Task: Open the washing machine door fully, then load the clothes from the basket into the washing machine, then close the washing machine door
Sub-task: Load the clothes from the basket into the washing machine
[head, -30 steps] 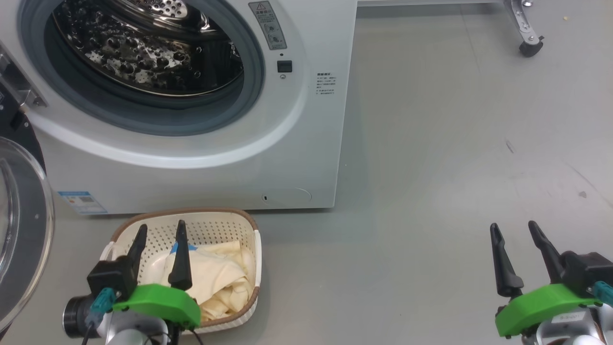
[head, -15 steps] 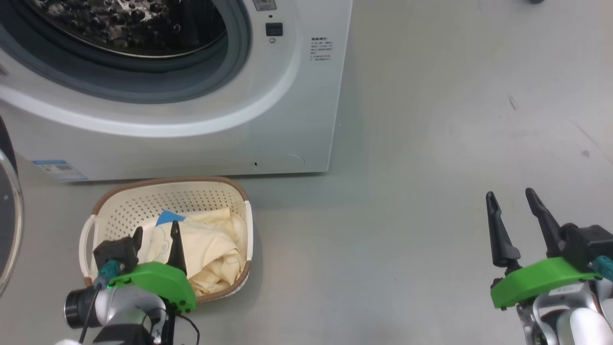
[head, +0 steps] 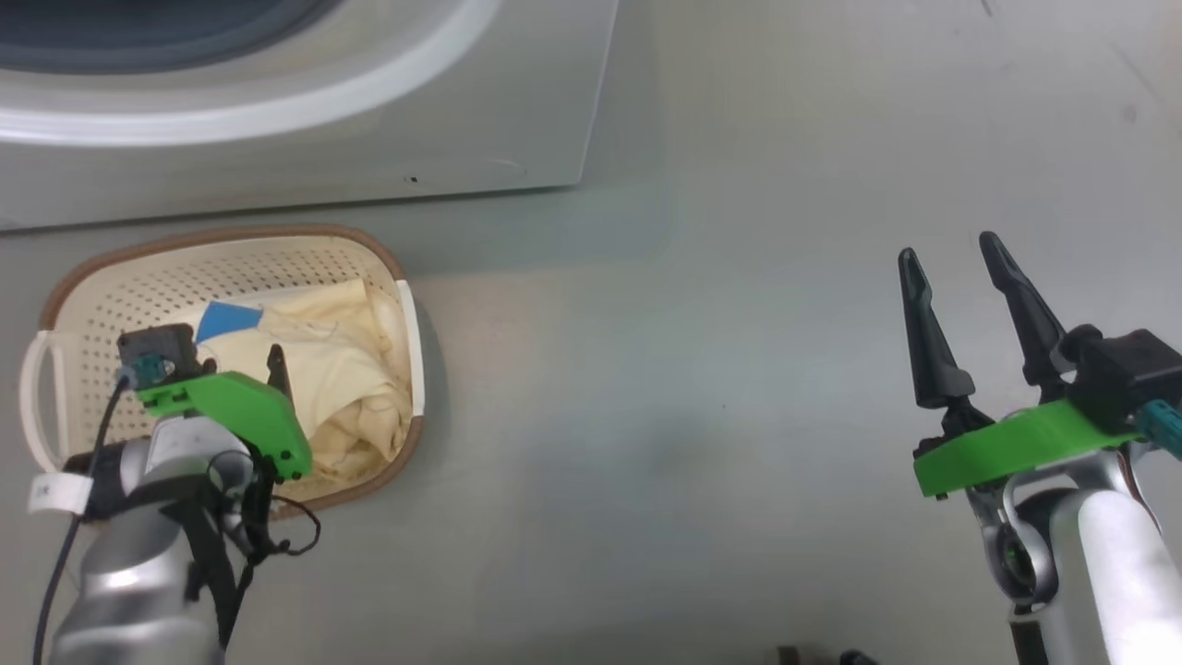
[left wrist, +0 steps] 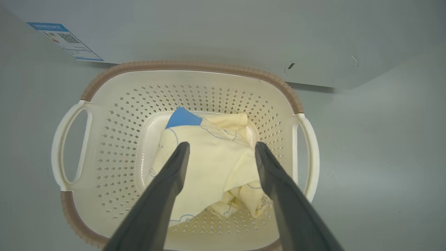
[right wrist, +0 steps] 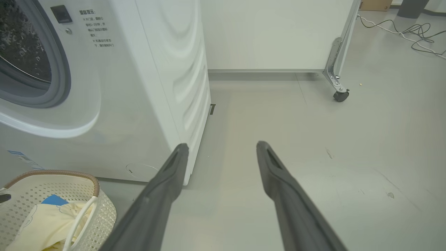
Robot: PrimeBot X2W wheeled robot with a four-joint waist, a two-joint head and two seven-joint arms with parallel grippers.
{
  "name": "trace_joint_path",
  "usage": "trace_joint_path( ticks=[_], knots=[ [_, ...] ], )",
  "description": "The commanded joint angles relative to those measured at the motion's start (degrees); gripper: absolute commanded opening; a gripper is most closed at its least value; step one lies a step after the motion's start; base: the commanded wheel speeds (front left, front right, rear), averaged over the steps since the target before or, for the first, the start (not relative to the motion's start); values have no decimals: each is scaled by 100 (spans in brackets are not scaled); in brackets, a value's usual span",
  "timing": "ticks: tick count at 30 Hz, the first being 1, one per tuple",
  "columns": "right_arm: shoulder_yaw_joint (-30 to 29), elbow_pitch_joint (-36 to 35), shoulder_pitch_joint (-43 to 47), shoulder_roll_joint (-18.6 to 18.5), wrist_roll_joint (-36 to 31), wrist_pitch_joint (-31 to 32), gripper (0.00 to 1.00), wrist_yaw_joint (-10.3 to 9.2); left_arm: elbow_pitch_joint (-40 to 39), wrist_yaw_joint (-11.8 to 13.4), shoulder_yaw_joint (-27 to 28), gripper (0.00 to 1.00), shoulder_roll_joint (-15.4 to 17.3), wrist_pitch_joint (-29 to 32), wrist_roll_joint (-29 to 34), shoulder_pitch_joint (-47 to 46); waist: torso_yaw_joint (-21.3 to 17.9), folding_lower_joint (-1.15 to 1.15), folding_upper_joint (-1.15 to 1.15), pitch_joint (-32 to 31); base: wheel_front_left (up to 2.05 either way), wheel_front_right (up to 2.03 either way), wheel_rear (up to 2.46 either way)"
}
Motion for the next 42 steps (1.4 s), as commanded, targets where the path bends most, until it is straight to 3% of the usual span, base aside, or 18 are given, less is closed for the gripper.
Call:
trace_joint_path(
  ticks=[1, 7, 12, 23, 28, 29, 30, 42],
  knots=[
    [152, -195, -180, -90, 60, -93, 100, -1, 207, -149, 178, 100, 200, 112, -91, -268, -326, -1, 0, 627, 0, 0, 0],
    [341, -145, -447, -90, 65, -197, 100, -1, 932, -558, 238, 100, 262, 548, -283, -905, -506, -1, 0, 1237, 0, 0, 0],
    [469, -158, -573, -90, 85, -293, 100, -1, 1310, -687, 315, 100, 329, 849, -425, -1267, -614, -1, 0, 1654, 0, 0, 0],
    [653, -324, -624, -90, 149, -359, 100, -1, 1546, -666, 435, 100, 537, 1123, -596, -1757, -835, -1, 0, 2433, 0, 0, 0],
    [689, -406, -508, -91, 196, -387, 100, -1, 1603, -488, 434, 100, 614, 1151, -598, -1892, -898, -1, 0, 2698, 0, 0, 0],
    [695, -427, -491, -91, 204, -396, 100, -1, 1612, -453, 434, 86, 609, 1192, -606, -1908, -903, -1, 0, 2732, 0, 0, 0],
    [699, -461, -468, -97, 214, -397, 100, -1, 1626, -361, 447, 0, 627, 1168, -618, -1920, -926, -1, 0, 2793, 0, 0, 0],
    [469, -590, -389, -112, 179, -372, 100, -1, 1659, -280, 442, 0, 413, 750, -687, -1838, -662, -1, 0, 2675, 0, 0, 0]
  ],
)
